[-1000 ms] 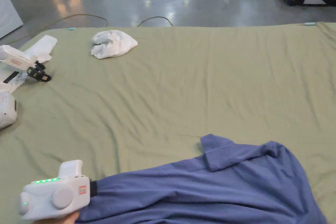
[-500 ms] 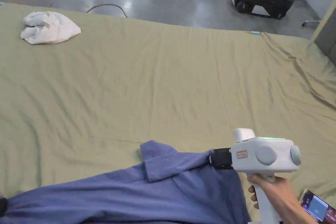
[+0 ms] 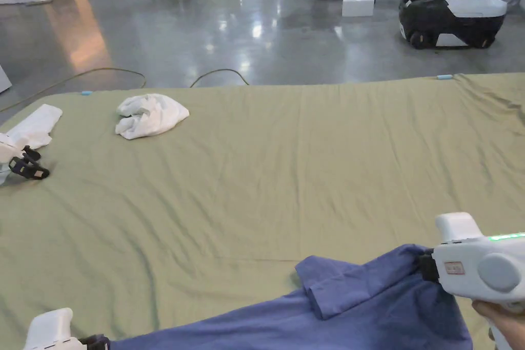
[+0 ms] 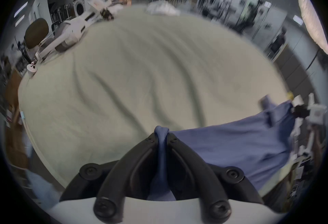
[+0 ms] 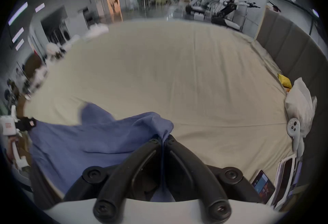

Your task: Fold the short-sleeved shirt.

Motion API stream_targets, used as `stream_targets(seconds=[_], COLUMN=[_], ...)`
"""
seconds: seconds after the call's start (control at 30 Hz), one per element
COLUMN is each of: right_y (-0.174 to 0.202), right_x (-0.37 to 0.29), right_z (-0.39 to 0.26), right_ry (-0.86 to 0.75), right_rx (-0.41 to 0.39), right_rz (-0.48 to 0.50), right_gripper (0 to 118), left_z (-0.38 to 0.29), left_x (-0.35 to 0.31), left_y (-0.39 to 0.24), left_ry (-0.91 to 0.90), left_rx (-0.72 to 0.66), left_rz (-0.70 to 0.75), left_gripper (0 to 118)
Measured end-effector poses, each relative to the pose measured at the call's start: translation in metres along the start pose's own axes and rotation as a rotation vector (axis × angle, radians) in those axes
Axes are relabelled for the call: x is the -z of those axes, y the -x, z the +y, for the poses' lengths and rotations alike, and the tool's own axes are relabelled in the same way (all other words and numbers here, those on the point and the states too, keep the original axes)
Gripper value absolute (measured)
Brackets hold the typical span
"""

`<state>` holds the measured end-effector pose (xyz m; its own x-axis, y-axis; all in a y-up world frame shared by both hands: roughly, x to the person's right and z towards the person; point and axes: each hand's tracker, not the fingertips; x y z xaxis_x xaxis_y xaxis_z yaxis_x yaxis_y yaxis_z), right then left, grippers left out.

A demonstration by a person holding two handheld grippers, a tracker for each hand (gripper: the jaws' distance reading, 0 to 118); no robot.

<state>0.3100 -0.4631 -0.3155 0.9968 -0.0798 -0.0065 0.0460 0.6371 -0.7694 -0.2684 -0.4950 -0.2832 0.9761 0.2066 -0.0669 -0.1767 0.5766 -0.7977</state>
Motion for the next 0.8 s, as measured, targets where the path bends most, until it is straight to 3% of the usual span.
stream_targets(seconds=[0.1, 0.23, 0.43, 0.8], right_y=[-0.004, -0.006, -0.005, -0.009], right_x=[-0.066, -0.150, -0.235, -0.306], right_z=[0.004, 0.007, 0.048, 0.164], right_ry=[-0.156, -0.419, -0.595, -0.776], right_rx=[0.077, 0.137, 0.058, 0.079], right_rz=[0.062, 0.039, -0.033, -0.106], right_gripper=[2, 2, 2, 2], left_z=[0.017, 0.047, 0.116, 0.236], left_x=[-0.058, -0.132, -0.198, -0.240], left_y=[-0.002, -0.032, -0.060, -0.082], left_ry=[-0.192, -0.415, -0.657, -0.807], left_rx=[-0.001, 0.069, 0.102, 0.055], left_rz=[-0.115, -0.208, -0.268, -0.311], left_gripper=[9, 9, 9, 6])
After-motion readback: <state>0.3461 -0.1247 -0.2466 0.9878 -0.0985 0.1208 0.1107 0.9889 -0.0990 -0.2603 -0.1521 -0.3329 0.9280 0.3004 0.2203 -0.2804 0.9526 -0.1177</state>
